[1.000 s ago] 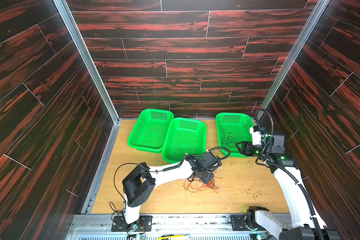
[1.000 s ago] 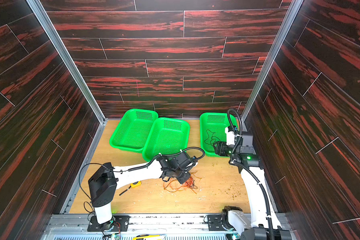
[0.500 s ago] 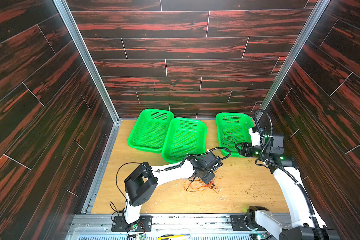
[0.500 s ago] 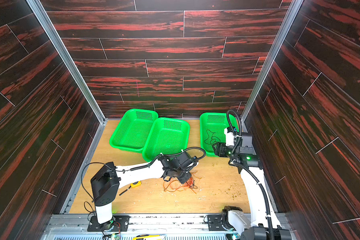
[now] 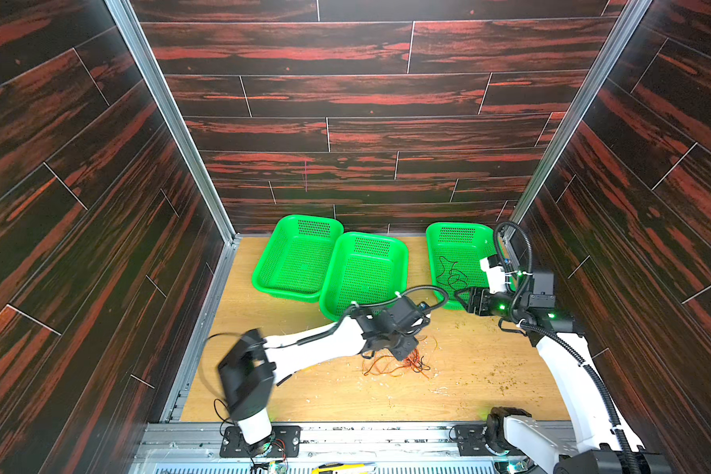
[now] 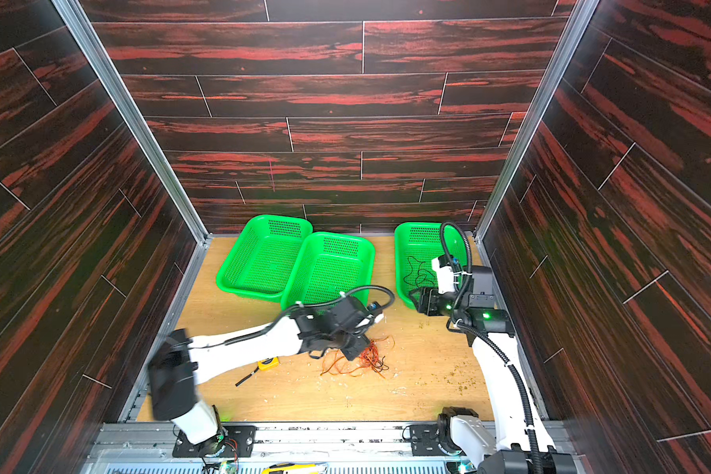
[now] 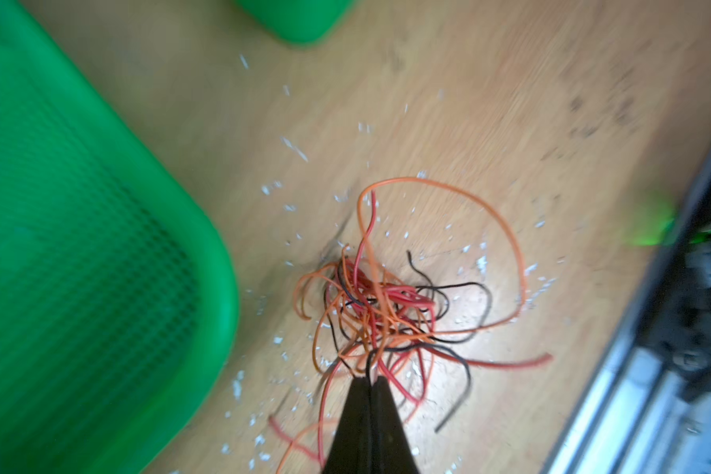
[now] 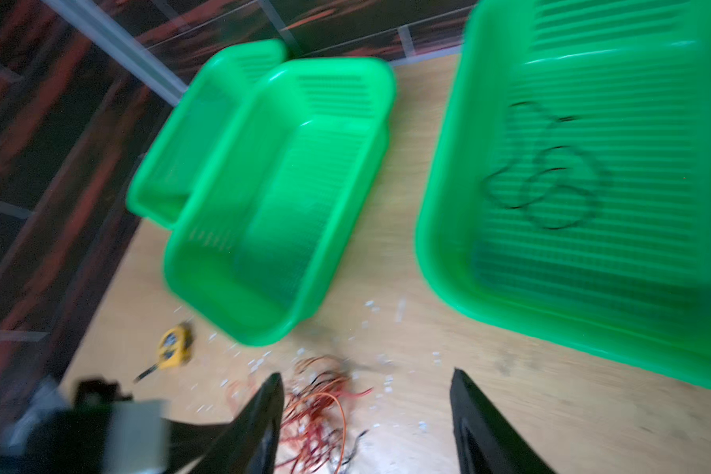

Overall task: Untangle and sort cables by color
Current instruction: Untie the cable.

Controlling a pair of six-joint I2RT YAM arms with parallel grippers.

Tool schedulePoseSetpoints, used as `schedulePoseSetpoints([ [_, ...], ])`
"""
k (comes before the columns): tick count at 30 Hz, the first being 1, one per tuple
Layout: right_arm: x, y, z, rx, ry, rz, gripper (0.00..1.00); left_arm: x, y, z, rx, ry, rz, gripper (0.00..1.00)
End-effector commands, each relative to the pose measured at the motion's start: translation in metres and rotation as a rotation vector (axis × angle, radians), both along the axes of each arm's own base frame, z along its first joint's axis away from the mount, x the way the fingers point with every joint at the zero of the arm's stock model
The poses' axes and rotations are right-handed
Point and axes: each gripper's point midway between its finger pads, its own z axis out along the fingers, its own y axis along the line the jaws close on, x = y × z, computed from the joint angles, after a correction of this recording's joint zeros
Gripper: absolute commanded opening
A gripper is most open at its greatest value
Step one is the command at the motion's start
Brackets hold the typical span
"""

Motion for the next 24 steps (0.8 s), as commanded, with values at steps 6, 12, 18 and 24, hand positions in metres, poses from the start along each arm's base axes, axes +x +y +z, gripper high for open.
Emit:
schedulePoseSetpoints([
  [6,-0.039,0.064,0.033,0.214,-0.147,0.345,0.65,-0.002,0.010,0.078,-0.198,-0.169,-0.011,0.00],
  [12,-0.067,0.091,0.048,0.284,-0.262,0.508,0.68,0.002,0.022,0.107,-0.243,-0.266,-0.002,0.00],
  [18,-0.078,0.120,0.024,0.293,-0.166,0.602,0.68,0.002,0.023,0.127,-0.283,-0.310,-0.004,0.00],
  [24,-0.079,0.136,-0.005,0.330,-0.103,0.627,0.63,0.009,0.032,0.152,-0.315,-0.390,0.031,0.00],
])
